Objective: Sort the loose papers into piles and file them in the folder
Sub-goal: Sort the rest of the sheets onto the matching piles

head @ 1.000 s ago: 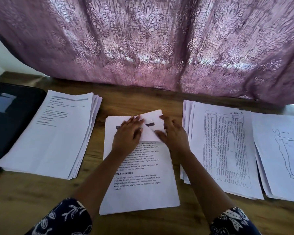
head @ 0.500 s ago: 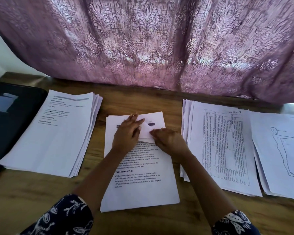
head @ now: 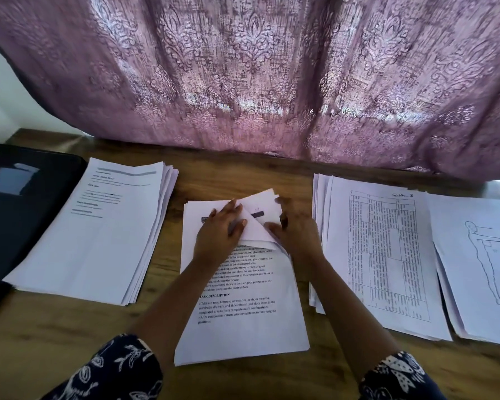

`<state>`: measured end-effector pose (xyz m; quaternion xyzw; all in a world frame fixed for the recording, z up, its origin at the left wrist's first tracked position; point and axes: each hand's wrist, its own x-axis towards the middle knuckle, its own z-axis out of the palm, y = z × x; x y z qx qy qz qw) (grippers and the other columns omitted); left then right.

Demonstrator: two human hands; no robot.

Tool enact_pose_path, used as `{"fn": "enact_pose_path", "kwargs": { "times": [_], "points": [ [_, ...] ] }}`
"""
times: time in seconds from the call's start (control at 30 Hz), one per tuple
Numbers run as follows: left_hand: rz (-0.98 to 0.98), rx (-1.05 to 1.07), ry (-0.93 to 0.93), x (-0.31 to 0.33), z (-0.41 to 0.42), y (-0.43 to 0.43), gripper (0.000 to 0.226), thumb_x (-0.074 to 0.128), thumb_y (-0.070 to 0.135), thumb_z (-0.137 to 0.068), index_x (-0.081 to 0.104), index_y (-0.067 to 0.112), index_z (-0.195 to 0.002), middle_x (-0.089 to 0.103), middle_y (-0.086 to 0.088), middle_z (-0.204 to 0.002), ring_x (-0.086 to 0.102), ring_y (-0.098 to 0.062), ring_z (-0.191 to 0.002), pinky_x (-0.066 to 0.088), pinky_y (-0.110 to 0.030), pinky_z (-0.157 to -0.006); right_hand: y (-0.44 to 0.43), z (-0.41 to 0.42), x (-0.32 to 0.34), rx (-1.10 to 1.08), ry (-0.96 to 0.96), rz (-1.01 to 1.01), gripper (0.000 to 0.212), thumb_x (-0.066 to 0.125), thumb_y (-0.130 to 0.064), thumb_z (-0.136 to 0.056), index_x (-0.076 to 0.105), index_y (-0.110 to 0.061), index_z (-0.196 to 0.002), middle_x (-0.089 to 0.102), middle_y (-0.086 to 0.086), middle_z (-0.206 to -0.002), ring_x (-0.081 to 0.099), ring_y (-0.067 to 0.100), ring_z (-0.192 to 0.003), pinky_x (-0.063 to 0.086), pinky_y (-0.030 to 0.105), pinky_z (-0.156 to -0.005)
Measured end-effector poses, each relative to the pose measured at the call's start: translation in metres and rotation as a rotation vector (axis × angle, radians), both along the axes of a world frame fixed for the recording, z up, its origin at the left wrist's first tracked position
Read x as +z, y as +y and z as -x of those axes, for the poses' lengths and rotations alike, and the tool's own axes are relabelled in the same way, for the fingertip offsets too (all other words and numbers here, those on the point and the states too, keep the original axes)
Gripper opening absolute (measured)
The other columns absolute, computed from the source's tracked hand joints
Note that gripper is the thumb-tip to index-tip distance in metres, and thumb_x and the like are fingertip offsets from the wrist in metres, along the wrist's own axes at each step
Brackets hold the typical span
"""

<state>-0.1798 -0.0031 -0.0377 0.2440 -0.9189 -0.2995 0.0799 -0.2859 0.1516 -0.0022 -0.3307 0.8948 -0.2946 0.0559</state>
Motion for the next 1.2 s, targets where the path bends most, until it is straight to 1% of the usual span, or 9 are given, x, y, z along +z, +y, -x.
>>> {"fn": "enact_pose_path", "kwargs": {
  "times": [0.23,0.43,0.57,0.7,0.83,0.93,1.0,1.1,1.2],
  "points": [
    [0.0,0.006,-0.016,0.002,-0.001,0.001,0.052,0.041,0.045,-0.098,0.038,0.027,-0.147,0.029,0.009,-0.155,0.025,-0.029,-0.145,0.025,-0.049,-0.113,-0.004,-0.009,-0.003,-0.262,-0.256,0.28,0.036,0.073,-0.02,-0.084,0.058,-0.011,-0.115,0.069,0.0,-0.094,0.064,0.015,-0.08,0.037,0.006,-0.058],
    [-0.038,0.032,0.13,0.009,-0.003,0.006,0.046,0.038,0.036,-0.102,0.04,0.02,-0.145,0.038,0.003,-0.151,0.035,-0.02,-0.14,0.013,-0.027,-0.112,-0.001,-0.015,-0.015,0.092,0.218,0.185,0.011,0.062,-0.012,-0.087,0.072,-0.011,-0.092,0.072,0.007,-0.083,0.064,0.023,-0.064,0.051,0.03,-0.052],
    [-0.231,0.05,0.326,0.005,-0.006,0.004,0.053,0.03,0.047,-0.099,0.031,0.027,-0.148,0.039,0.003,-0.151,0.043,-0.013,-0.134,0.041,-0.02,-0.102,0.007,-0.024,-0.03,0.279,0.418,0.119,0.03,0.047,-0.019,-0.091,0.071,-0.011,-0.106,0.073,0.01,-0.102,0.072,0.025,-0.08,0.059,0.033,-0.058],
    [-0.214,-0.042,0.334,0.001,-0.005,0.0,0.05,0.038,0.04,-0.098,0.035,0.027,-0.146,0.033,0.008,-0.152,0.031,-0.006,-0.14,0.03,-0.024,-0.112,0.011,-0.03,-0.03,0.407,0.359,0.111,0.034,0.045,-0.029,-0.092,0.071,-0.016,-0.109,0.07,0.001,-0.113,0.07,0.016,-0.096,0.059,0.03,-0.071],
    [-0.051,-0.044,0.213,-0.005,-0.003,-0.007,0.043,0.053,0.024,-0.097,0.051,0.019,-0.139,0.038,0.0,-0.151,0.035,-0.015,-0.14,0.028,-0.033,-0.114,0.006,-0.009,-0.016,0.33,0.122,0.149,0.036,0.046,-0.036,-0.092,0.071,-0.016,-0.109,0.073,0.003,-0.105,0.07,0.02,-0.084,0.059,0.035,-0.07],
    [0.029,-0.085,0.203,-0.005,-0.001,-0.006,0.042,0.053,0.011,-0.096,0.052,0.016,-0.138,0.04,0.0,-0.15,0.029,-0.004,-0.135,0.021,-0.03,-0.116,-0.002,0.013,-0.017,0.275,0.154,-0.076,0.044,0.054,-0.028,-0.094,0.053,-0.011,-0.135,0.054,0.012,-0.137,0.051,0.028,-0.126,0.036,0.038,-0.106],
    [0.015,-0.067,0.219,-0.004,-0.002,-0.006,0.041,0.05,0.011,-0.098,0.052,0.016,-0.138,0.04,0.002,-0.149,0.027,0.001,-0.131,0.019,-0.029,-0.118,-0.004,0.02,-0.018,0.268,0.124,-0.232,0.058,0.051,-0.036,-0.097,0.034,-0.011,-0.146,0.038,0.013,-0.15,0.034,0.028,-0.139,0.018,0.037,-0.115],
    [-0.005,-0.047,0.208,-0.002,-0.003,-0.004,0.042,0.042,0.029,-0.098,0.053,0.016,-0.137,0.042,0.003,-0.148,0.032,-0.006,-0.137,0.016,-0.026,-0.115,-0.005,0.016,-0.015,0.237,0.181,-0.268,0.057,0.05,-0.039,-0.096,0.034,-0.014,-0.146,0.045,0.012,-0.145,0.041,0.029,-0.132,0.024,0.037,-0.112],
    [-0.029,-0.049,0.17,0.001,-0.004,-0.002,0.05,0.039,0.042,-0.097,0.05,0.018,-0.139,0.04,0.002,-0.149,0.033,-0.01,-0.139,0.015,-0.026,-0.113,-0.005,0.002,-0.007,0.042,0.086,-0.026,0.055,0.062,-0.033,-0.09,0.041,-0.017,-0.139,0.06,0.013,-0.123,0.057,0.03,-0.11,0.044,0.036,-0.093]
  ]
}}
